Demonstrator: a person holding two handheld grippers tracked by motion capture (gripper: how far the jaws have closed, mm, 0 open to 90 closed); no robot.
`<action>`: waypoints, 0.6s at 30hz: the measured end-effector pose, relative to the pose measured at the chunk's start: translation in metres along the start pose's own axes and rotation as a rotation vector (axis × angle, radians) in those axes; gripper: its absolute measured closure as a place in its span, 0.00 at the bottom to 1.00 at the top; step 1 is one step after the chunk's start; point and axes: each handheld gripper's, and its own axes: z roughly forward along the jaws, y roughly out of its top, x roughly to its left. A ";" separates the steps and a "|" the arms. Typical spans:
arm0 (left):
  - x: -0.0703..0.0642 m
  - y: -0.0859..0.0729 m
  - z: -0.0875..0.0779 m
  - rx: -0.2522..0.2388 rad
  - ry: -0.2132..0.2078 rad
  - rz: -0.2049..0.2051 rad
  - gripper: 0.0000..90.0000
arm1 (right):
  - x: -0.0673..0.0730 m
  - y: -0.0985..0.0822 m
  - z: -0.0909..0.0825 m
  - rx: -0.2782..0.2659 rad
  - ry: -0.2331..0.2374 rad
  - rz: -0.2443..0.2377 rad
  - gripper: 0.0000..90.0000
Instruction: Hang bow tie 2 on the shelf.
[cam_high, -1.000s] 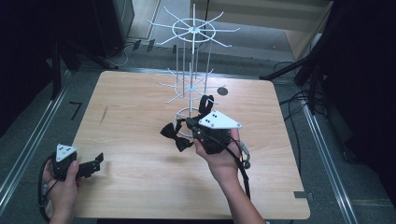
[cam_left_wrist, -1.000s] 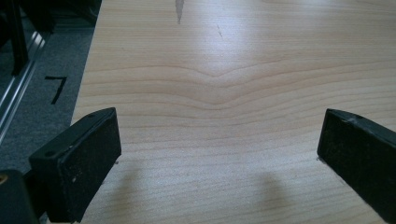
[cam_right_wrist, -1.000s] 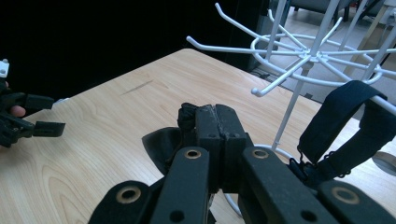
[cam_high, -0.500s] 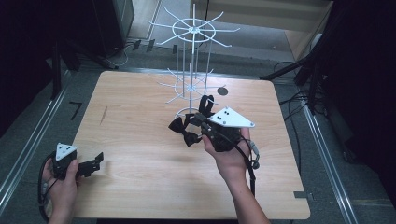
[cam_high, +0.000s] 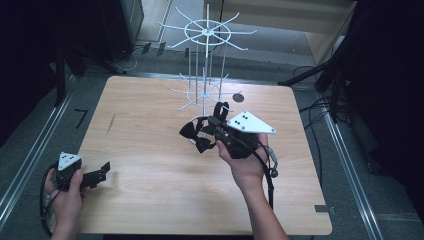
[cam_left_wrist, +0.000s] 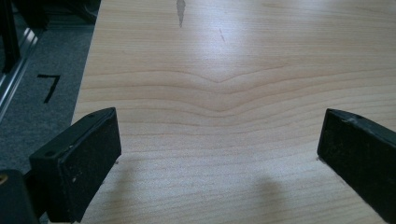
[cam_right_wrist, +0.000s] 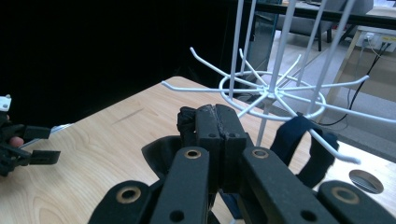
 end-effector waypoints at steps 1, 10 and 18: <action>0.000 0.000 0.000 -0.001 -0.001 -0.001 0.00 | 0.000 0.001 0.002 0.001 -0.002 0.001 1.00; 0.001 0.000 0.000 0.004 -0.011 -0.004 0.00 | -0.009 0.005 0.015 0.012 -0.030 0.012 1.00; 0.001 0.000 0.000 0.006 -0.012 -0.004 0.00 | -0.016 0.002 0.027 0.032 -0.048 0.030 1.00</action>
